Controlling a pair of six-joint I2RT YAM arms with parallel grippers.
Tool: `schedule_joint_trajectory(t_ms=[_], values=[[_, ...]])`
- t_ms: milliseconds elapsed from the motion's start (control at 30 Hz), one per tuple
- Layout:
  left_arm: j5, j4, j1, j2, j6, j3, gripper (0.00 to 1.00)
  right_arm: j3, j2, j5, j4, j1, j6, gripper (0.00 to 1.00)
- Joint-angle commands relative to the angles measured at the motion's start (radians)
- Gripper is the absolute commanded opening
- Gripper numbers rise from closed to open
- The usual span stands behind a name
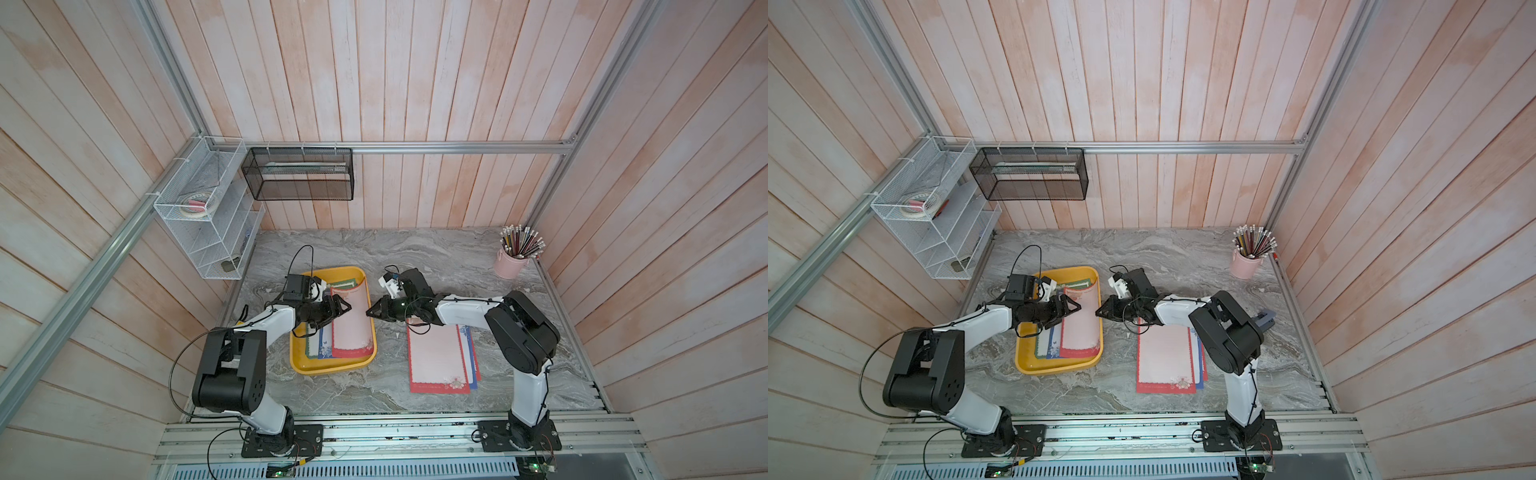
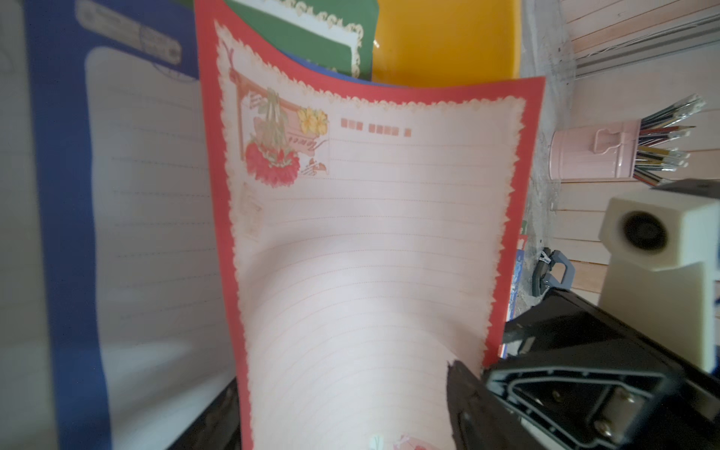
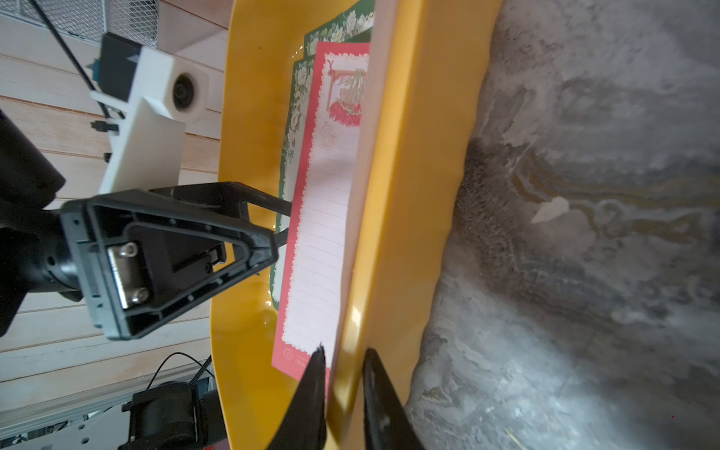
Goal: Take out the stationery paper from the storage box
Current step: Pick up the stationery paper from the storage box.
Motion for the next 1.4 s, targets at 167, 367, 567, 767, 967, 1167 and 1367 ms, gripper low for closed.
schedule_joint_trajectory(t_ms=[167,367,567,767,967,1167,1367], values=[[0.044,0.058,-0.001,0.014,-0.03,-0.01,0.71,-0.005,0.02,-0.037,0.021,0.005,0.011,0.21],[0.098,0.109,-0.001,-0.007,-0.046,-0.027,0.66,-0.008,0.017,-0.038,0.029,0.004,0.016,0.21],[0.051,0.08,-0.005,0.02,-0.039,-0.016,0.73,-0.014,0.014,-0.038,0.032,0.005,0.022,0.21],[0.042,0.039,-0.007,0.07,-0.029,0.007,0.73,-0.014,0.014,-0.038,0.035,0.006,0.025,0.22],[0.042,0.028,-0.008,0.084,-0.023,0.013,0.66,-0.013,0.015,-0.041,0.039,0.005,0.032,0.22],[0.029,0.041,-0.007,0.06,-0.01,0.009,0.39,-0.007,0.009,-0.037,0.028,0.005,0.025,0.23],[0.012,0.04,-0.005,0.012,0.01,0.006,0.22,0.004,0.003,-0.035,0.021,0.004,0.022,0.24]])
